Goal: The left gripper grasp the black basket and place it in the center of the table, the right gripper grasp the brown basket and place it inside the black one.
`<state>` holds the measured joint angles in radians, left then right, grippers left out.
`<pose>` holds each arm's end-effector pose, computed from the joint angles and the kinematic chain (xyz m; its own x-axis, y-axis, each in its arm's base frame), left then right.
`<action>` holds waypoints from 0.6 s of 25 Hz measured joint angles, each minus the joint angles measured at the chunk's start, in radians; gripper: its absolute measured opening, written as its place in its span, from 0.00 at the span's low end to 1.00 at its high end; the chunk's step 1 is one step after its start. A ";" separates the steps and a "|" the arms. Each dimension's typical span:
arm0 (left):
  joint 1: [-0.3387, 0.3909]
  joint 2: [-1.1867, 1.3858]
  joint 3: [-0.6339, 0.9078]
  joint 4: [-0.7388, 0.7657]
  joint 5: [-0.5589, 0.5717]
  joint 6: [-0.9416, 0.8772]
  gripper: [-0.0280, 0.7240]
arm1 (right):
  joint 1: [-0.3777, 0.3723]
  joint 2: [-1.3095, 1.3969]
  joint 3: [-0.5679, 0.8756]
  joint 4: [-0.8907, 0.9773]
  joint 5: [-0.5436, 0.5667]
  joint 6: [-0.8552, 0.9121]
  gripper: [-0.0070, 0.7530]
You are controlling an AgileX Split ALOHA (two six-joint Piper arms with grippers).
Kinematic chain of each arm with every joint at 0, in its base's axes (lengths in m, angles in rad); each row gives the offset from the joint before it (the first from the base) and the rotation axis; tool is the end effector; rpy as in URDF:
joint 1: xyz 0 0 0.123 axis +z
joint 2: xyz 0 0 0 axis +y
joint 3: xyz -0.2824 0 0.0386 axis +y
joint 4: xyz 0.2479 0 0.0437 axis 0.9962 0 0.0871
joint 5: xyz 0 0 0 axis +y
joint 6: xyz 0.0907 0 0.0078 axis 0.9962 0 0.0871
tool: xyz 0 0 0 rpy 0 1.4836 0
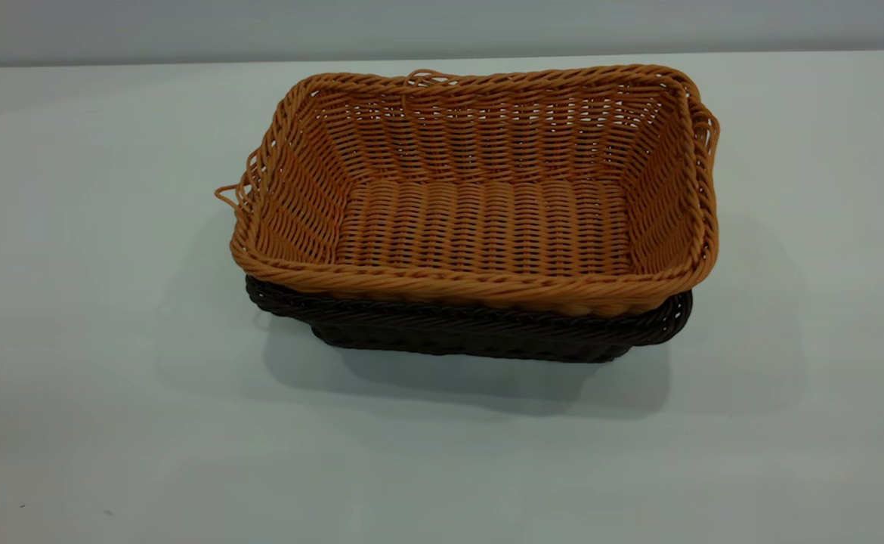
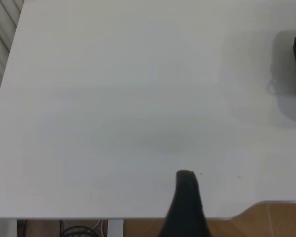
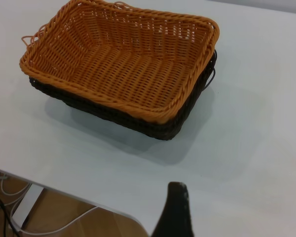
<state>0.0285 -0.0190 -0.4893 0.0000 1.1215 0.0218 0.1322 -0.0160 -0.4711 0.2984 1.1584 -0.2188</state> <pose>-0.0091 -0.0003 0.2692 -0.5024 0.0075 -0.8646 -0.0175 0.9997 0.0189 -0.0136 0.0229 0.2645 -0.4964 -0.1593 -0.8534 -0.4016 0.9136 0.0631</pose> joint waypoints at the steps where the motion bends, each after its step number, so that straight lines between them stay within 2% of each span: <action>1: 0.000 0.000 0.000 0.000 0.000 0.000 0.76 | 0.000 0.000 0.000 0.000 0.000 0.000 0.77; 5: 0.000 0.000 0.000 0.000 0.000 0.000 0.76 | -0.014 0.000 0.000 -0.001 0.000 0.000 0.77; 8: 0.000 0.000 0.000 0.000 0.000 0.000 0.76 | -0.066 0.000 0.000 -0.038 -0.001 0.022 0.77; 12: 0.000 0.000 0.000 0.000 0.000 0.000 0.76 | -0.139 0.000 0.000 -0.141 -0.007 0.108 0.76; 15: 0.000 0.000 0.000 0.000 0.000 0.000 0.76 | -0.149 0.000 0.000 -0.200 -0.009 0.180 0.76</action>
<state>0.0285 -0.0190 -0.4893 0.0000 1.1215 0.0218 -0.0166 -0.0160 -0.4711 0.0986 1.1494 -0.0383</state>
